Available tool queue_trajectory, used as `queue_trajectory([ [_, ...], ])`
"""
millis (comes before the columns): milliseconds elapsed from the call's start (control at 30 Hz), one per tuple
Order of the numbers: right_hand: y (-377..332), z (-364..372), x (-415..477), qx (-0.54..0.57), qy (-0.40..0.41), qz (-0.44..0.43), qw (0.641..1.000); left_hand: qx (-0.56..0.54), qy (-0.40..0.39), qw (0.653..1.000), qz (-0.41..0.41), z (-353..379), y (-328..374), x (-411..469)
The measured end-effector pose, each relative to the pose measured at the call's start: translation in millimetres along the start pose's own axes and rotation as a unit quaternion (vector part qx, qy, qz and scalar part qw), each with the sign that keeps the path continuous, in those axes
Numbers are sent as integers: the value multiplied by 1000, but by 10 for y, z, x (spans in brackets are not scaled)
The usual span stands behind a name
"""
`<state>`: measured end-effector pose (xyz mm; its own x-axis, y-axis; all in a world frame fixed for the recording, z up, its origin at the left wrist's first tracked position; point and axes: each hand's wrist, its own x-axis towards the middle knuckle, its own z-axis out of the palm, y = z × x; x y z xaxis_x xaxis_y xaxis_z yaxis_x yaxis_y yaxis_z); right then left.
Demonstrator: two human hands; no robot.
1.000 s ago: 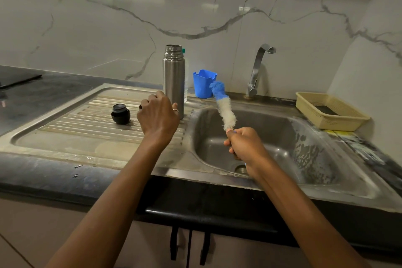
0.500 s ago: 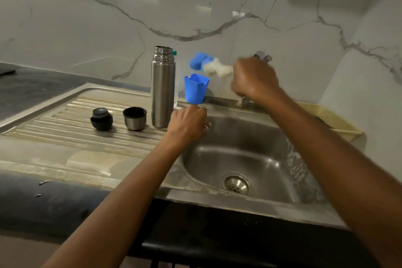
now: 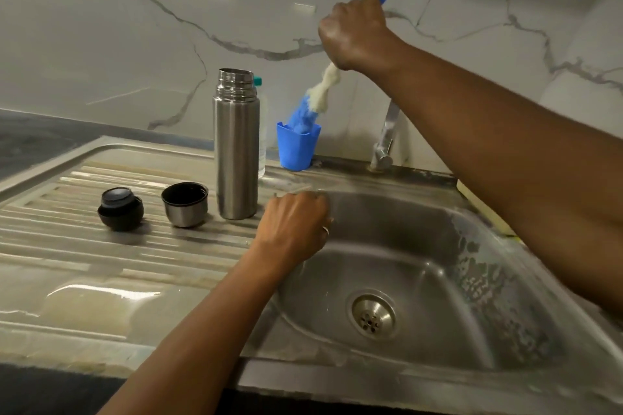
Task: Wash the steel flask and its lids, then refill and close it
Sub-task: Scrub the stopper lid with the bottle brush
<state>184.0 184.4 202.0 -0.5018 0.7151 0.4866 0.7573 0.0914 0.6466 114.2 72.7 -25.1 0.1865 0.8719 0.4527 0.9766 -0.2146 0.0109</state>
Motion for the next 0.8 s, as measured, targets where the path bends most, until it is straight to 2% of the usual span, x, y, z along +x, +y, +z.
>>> queue_trajectory([
  [367,-305,384,458,14,-46,-44,998,-8,-7,1000,-10,96,-83,8],
  [800,-433,589,510,16,-24,-39,999,-13,-14,1000,-23,163,-126,16],
])
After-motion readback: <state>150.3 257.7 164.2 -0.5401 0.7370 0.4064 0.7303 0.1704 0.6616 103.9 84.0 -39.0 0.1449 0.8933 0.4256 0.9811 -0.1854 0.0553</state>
